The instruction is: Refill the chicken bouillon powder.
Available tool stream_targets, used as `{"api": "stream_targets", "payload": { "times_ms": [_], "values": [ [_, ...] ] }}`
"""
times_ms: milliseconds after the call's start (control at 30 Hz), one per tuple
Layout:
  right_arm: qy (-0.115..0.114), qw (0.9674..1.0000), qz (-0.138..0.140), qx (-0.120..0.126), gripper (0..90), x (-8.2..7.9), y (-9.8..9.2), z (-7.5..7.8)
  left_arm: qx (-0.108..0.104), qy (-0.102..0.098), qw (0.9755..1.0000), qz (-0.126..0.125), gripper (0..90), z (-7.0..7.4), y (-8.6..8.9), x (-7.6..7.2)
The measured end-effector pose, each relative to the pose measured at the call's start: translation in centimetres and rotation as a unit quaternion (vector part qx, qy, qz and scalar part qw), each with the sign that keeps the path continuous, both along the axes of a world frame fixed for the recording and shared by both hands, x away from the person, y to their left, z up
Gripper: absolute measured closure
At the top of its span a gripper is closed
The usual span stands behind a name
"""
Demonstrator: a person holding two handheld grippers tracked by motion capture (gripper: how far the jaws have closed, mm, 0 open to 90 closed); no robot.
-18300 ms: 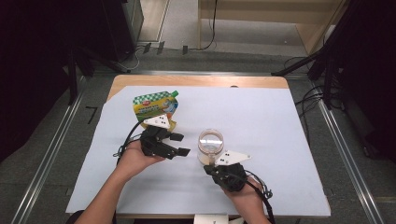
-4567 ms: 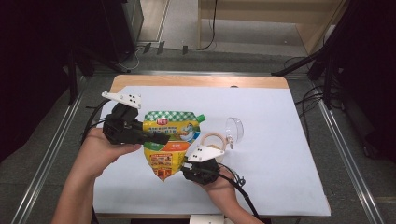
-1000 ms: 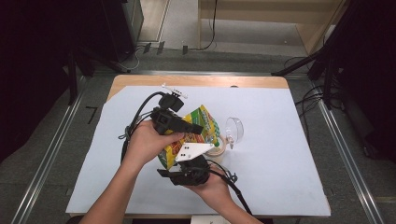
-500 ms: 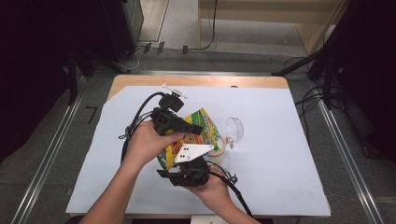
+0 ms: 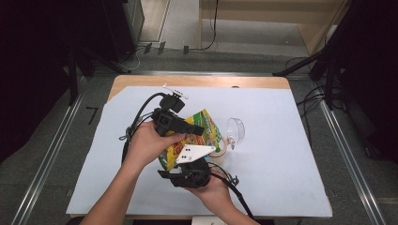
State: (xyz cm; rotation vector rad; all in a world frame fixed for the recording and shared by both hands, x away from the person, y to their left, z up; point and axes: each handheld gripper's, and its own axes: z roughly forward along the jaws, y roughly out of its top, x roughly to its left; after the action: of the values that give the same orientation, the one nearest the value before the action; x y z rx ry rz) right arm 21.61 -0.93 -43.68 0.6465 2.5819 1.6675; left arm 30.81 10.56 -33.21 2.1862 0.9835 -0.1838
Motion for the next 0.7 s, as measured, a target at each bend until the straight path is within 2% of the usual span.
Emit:
{"api": "stream_targets", "payload": {
  "times_ms": [67,167,467,700],
  "values": [
    [0.0,1.0,-0.001,0.001,66.1,-0.04,0.05,0.0,0.007,-0.008,0.9999,-0.001,67.6,-0.01,-0.07,-0.08],
    [0.006,1.0,-0.004,0.002,66.2,0.02,0.08,-0.24,0.01,-0.007,0.9999,-0.001,69.1,-0.05,-0.1,-0.1],
    [0.006,1.0,-0.005,0.0,66.8,0.19,-0.1,-0.27,0.0,-0.003,1.0,-0.003,70.5,0.1,-0.3,-0.29],
    [0.009,0.9999,-0.002,0.005,67.2,0.12,-0.12,0.1,-0.003,-0.009,0.9999,-0.005,70.8,0.27,-0.51,-0.29]
  ]
}}
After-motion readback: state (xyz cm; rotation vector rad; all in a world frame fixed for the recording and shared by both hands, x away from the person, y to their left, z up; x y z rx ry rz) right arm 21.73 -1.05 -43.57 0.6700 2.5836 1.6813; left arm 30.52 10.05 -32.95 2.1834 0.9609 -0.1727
